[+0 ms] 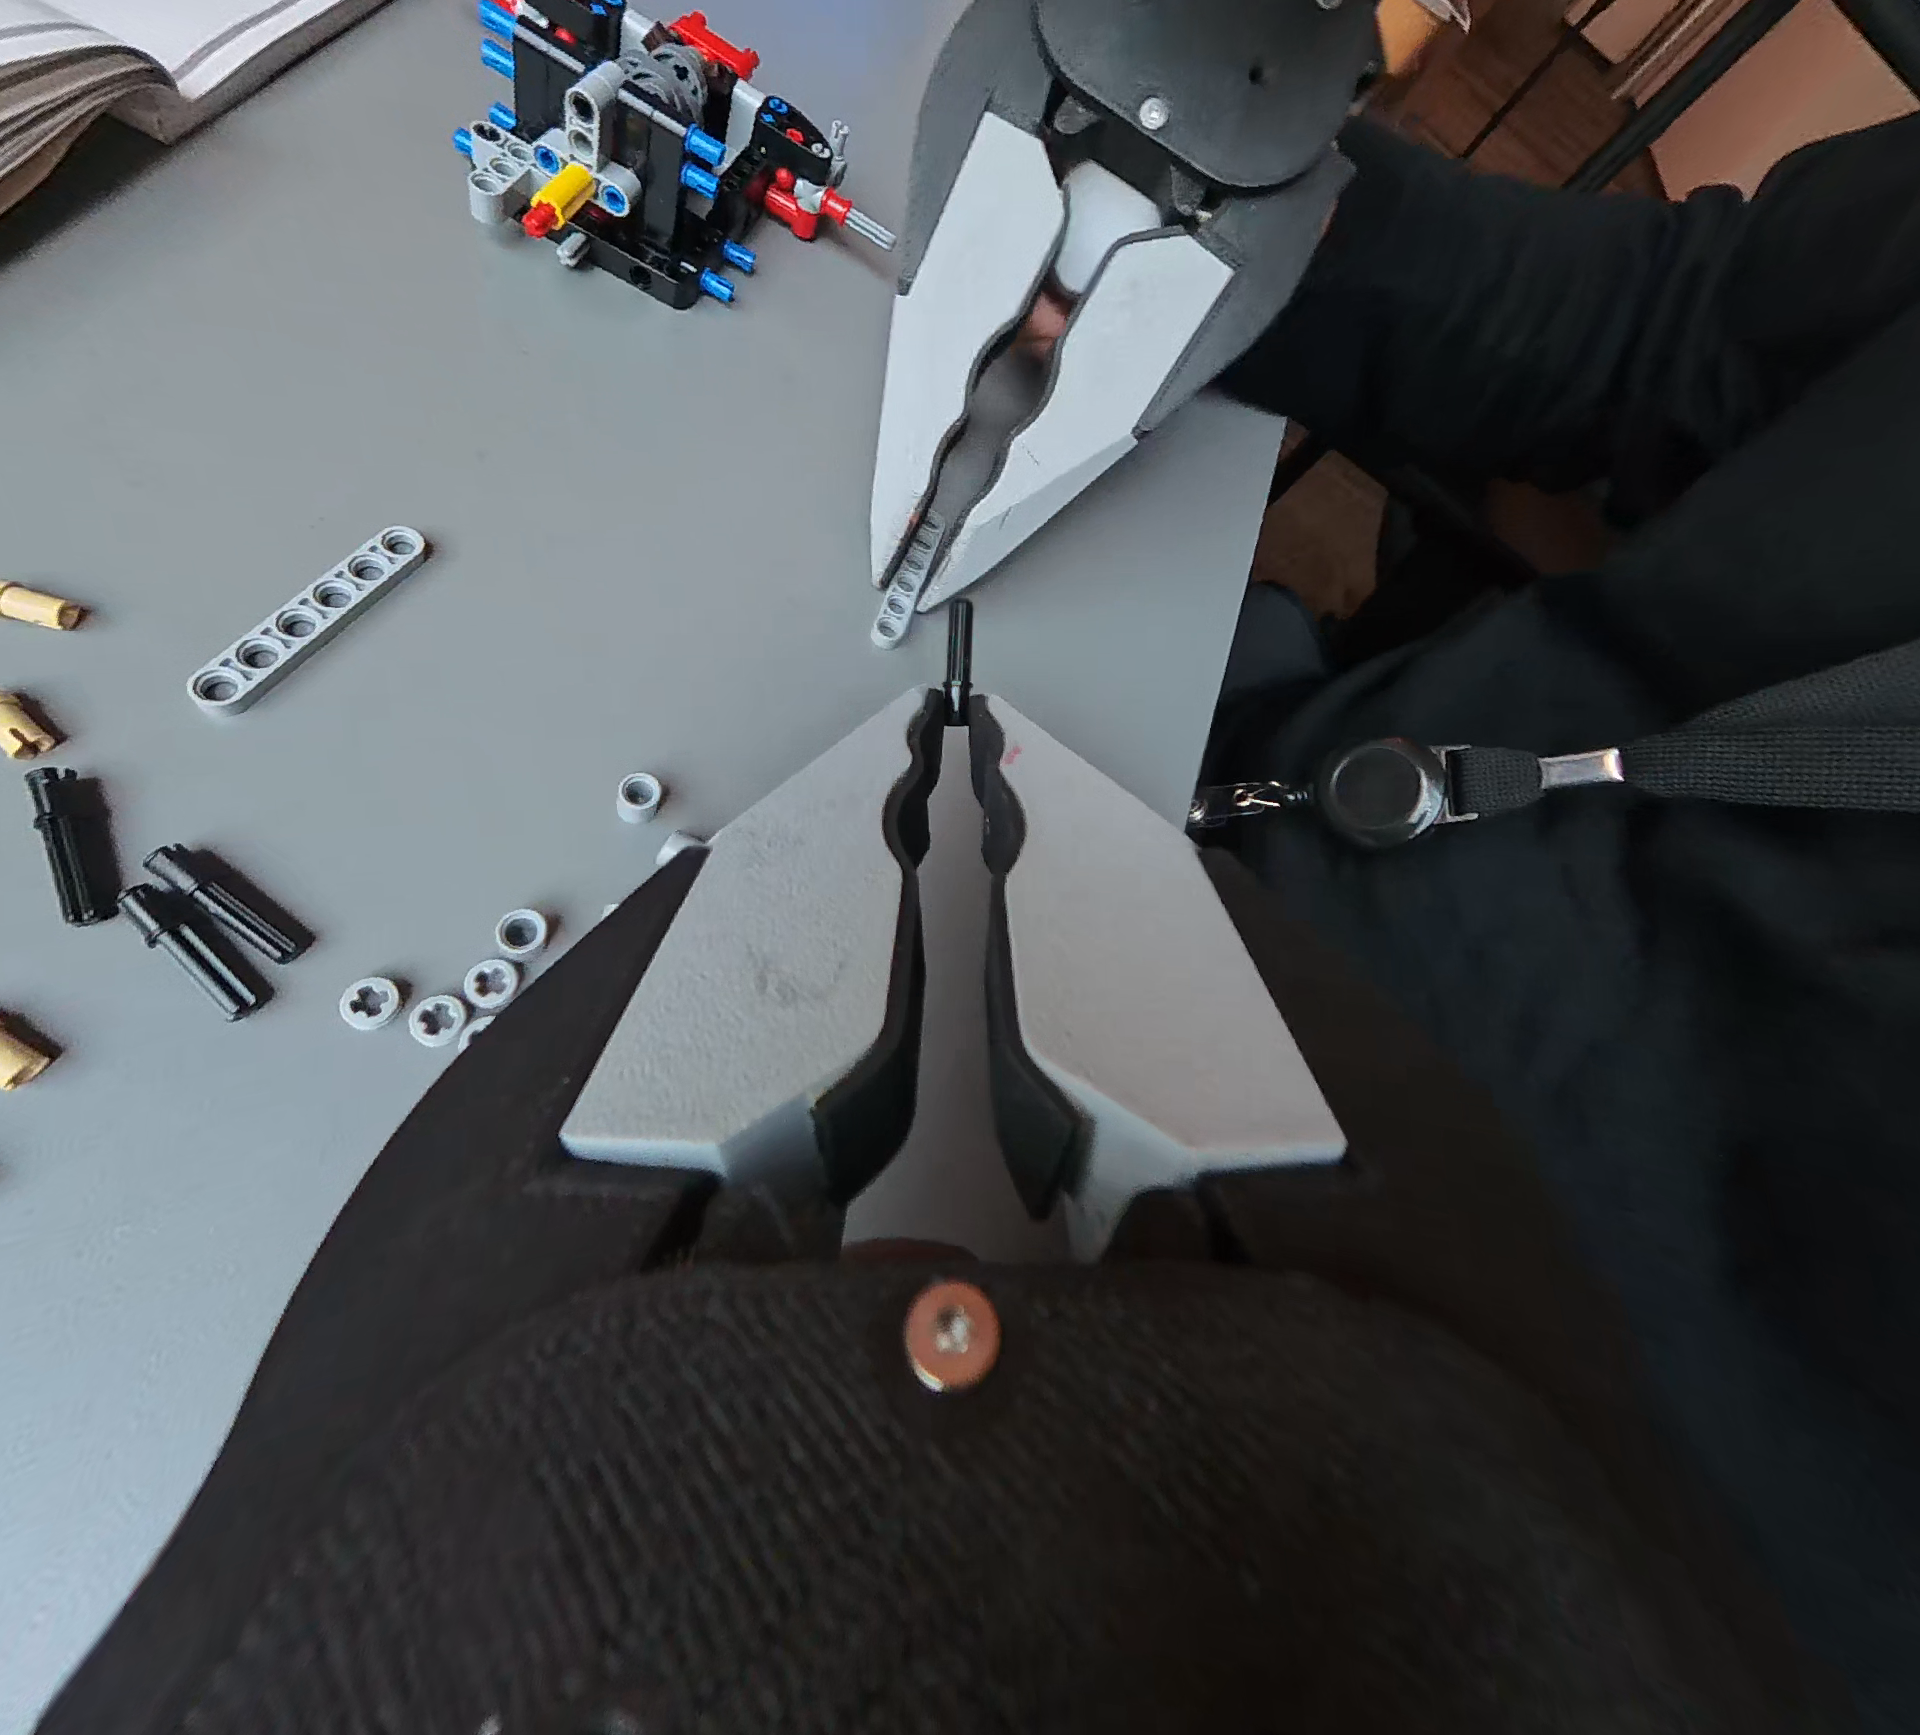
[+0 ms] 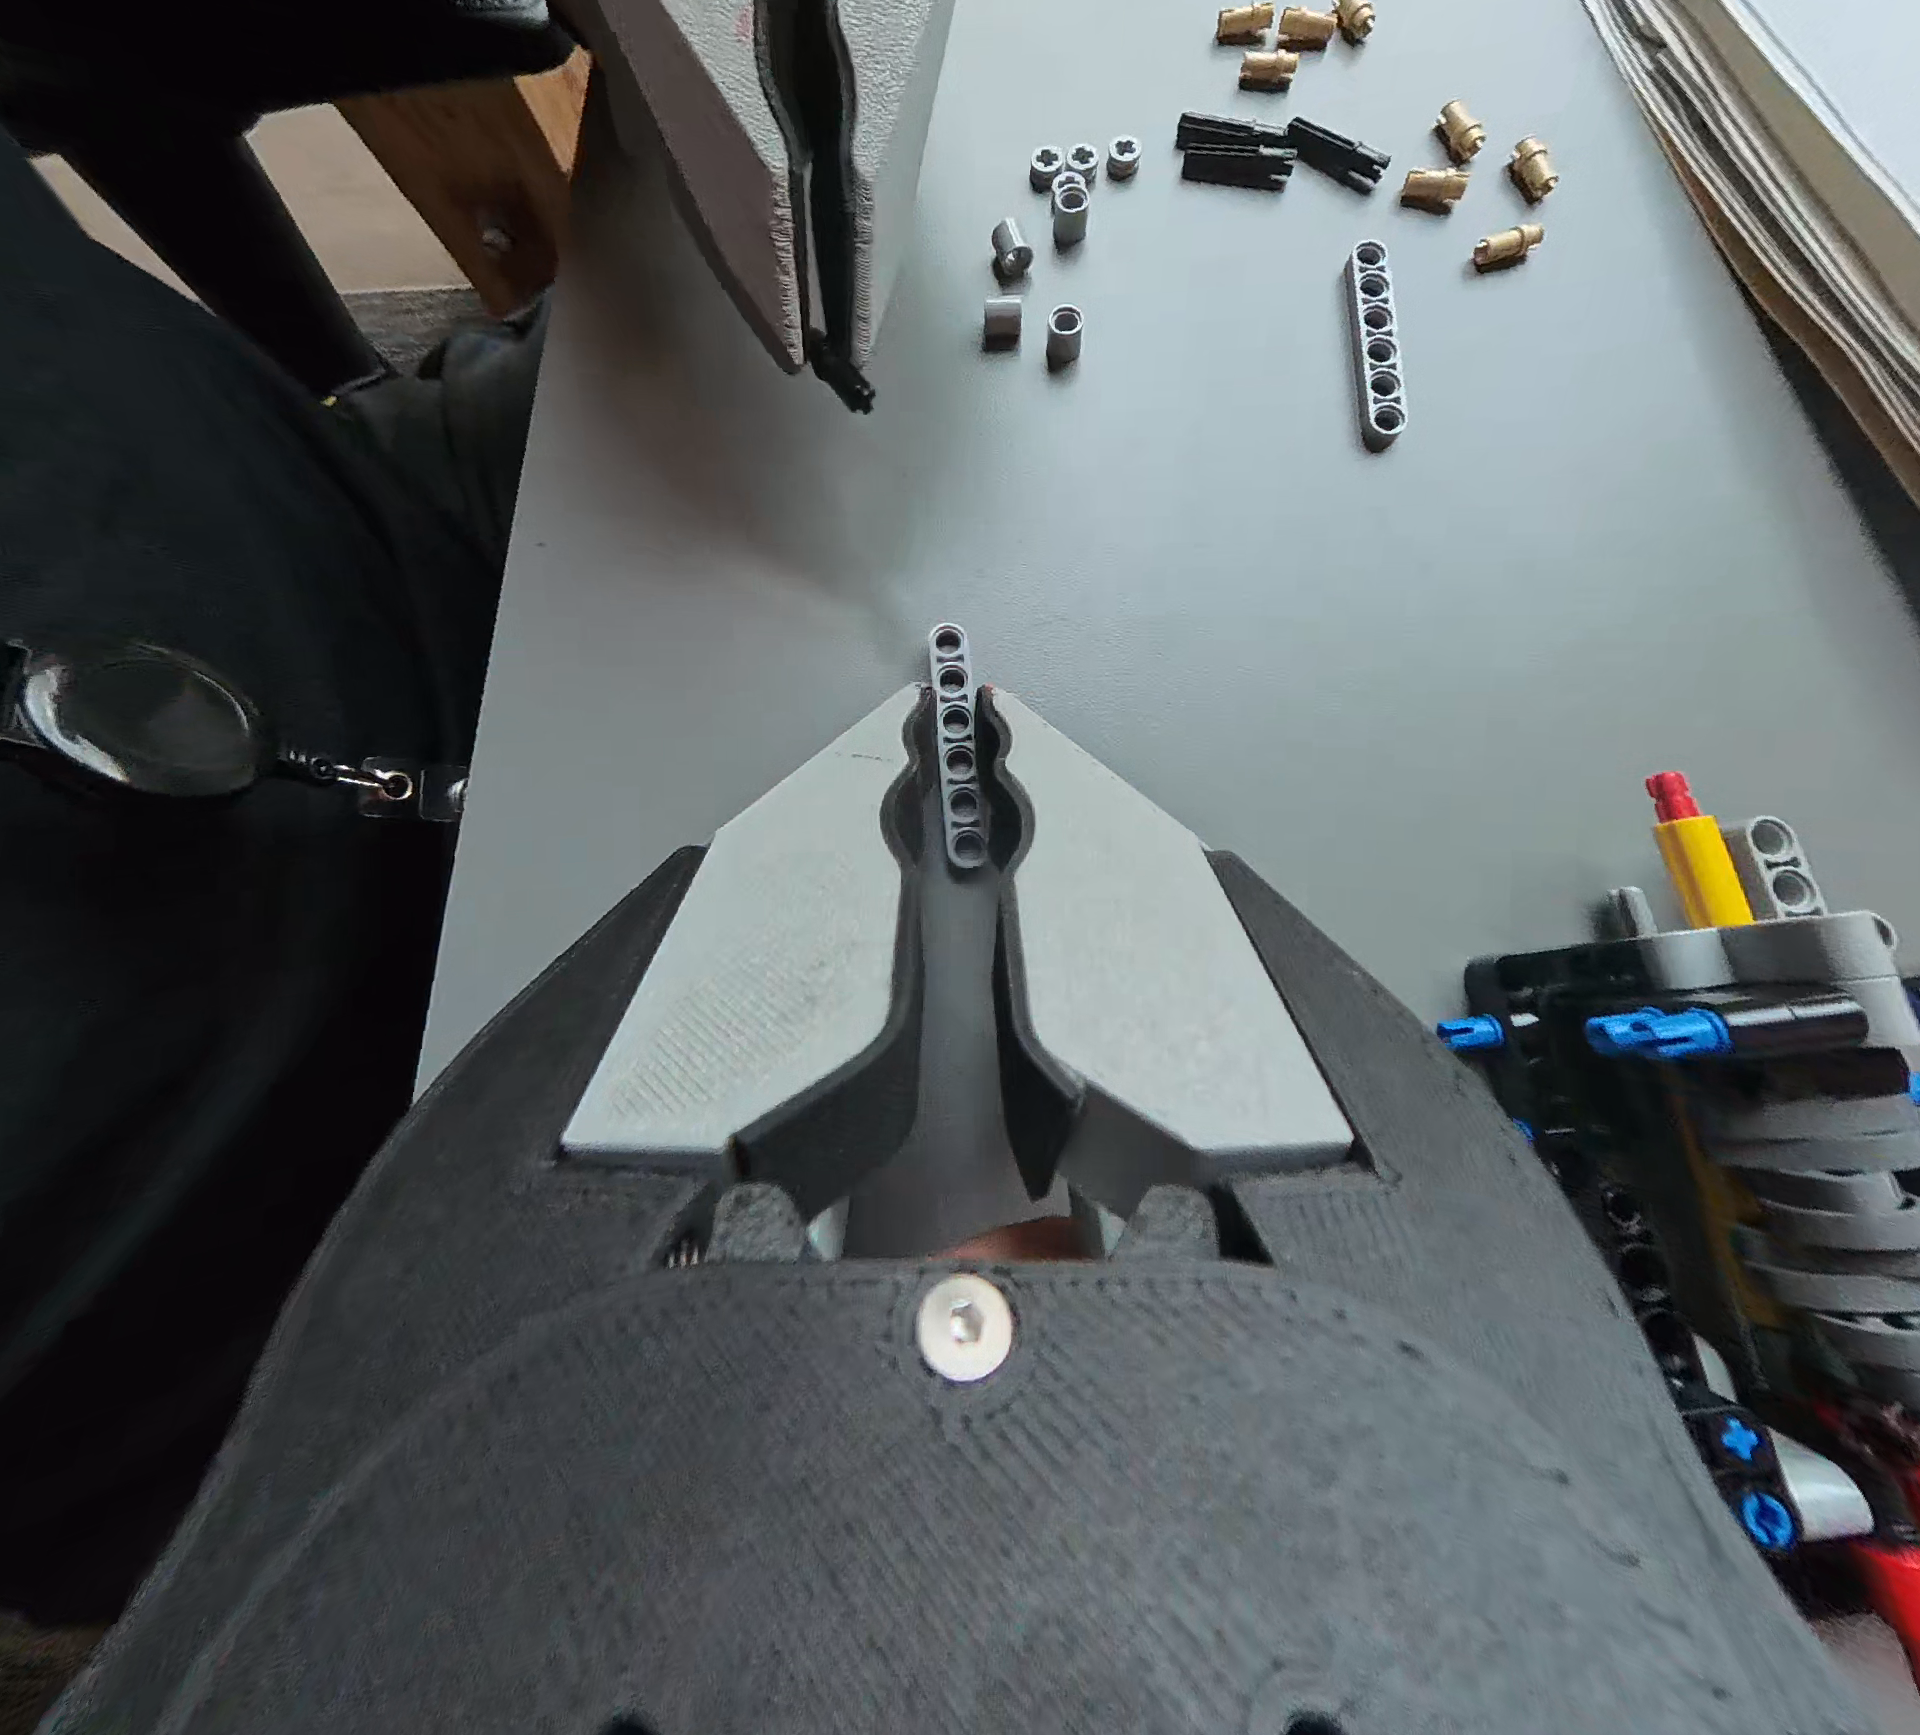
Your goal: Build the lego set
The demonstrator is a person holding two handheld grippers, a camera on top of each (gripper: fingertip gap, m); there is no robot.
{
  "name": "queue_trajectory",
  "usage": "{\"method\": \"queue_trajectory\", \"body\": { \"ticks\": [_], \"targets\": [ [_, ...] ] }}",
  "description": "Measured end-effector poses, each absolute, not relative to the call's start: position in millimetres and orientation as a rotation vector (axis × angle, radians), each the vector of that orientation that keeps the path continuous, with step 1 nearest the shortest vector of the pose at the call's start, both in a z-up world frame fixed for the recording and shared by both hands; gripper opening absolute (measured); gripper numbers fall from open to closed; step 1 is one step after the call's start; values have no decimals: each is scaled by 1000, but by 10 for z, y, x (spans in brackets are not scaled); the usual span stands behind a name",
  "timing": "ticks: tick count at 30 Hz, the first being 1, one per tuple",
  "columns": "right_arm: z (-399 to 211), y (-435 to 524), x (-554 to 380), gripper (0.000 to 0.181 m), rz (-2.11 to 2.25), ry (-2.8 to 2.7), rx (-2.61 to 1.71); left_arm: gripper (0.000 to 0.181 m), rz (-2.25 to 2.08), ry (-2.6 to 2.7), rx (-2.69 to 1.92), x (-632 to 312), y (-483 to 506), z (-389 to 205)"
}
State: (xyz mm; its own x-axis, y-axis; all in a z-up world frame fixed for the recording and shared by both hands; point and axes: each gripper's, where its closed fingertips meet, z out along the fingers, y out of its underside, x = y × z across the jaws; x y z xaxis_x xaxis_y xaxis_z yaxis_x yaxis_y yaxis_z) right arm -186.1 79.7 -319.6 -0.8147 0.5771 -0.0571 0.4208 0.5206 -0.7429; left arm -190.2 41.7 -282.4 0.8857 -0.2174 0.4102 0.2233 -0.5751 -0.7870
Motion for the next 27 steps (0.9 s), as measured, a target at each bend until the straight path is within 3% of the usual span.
{"method": "queue_trajectory", "body": {
  "ticks": [4, 14, 27],
  "targets": [
    [-3168, 811, -1906, 3, 1175, -2525, -903, 2, -498, 59, -2129, -1932, 397, -2857],
    [-2449, 623, -1861, 3, 2022, -2205, -1017, 2, -453, 98, -1945, -1913, 458, -2588],
    [-2391, 542, -1867, 3, 1971, -2182, -916, 2, -541, 65, -1871, -1877, 470, -2487]
  ]
}}
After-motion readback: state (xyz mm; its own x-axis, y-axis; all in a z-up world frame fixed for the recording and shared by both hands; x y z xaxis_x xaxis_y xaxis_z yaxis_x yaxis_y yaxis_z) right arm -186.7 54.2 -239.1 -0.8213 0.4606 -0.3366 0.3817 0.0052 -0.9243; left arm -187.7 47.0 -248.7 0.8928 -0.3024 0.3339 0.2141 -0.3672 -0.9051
